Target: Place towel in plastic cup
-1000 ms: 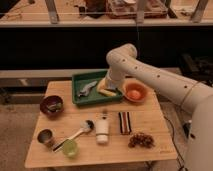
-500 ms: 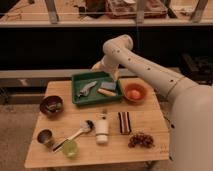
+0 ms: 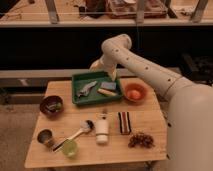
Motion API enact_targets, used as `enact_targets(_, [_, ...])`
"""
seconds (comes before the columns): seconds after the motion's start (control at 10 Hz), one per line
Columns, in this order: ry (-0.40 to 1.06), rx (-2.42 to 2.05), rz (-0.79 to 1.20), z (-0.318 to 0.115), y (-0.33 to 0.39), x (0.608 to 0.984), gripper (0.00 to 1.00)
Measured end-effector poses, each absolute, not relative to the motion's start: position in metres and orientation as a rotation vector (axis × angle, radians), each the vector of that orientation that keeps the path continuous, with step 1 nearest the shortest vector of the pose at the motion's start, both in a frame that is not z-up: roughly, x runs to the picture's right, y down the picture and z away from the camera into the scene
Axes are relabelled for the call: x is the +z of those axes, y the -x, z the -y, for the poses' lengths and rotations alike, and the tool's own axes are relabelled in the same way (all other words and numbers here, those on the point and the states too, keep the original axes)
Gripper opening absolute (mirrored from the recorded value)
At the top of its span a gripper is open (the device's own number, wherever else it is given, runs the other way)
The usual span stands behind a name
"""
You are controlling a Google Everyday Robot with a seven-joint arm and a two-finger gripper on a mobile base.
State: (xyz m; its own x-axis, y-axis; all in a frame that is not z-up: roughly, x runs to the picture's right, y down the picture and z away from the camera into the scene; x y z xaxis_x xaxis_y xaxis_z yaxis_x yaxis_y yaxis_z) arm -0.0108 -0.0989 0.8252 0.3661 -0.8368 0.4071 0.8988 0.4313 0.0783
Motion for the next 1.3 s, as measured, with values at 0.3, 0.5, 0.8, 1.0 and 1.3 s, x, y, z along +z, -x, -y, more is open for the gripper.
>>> enact_targets(0.3, [0.251, -1.164, 0.454, 0.077, 0.044, 0.854, 0.8])
enact_targets(0.5, [0.292, -1.178, 0.483, 0.059, 0.067, 0.881, 0.8])
enact_targets(0.8, [0.33, -1.187, 0.522, 0.035, 0.094, 0.914, 0.8])
enact_targets(1.0, [0.346, -1.19, 0.521, 0.028, 0.105, 0.934, 0.8])
enact_targets(1.3, [0.381, -1.188, 0.492, 0.024, 0.108, 0.966, 0.8])
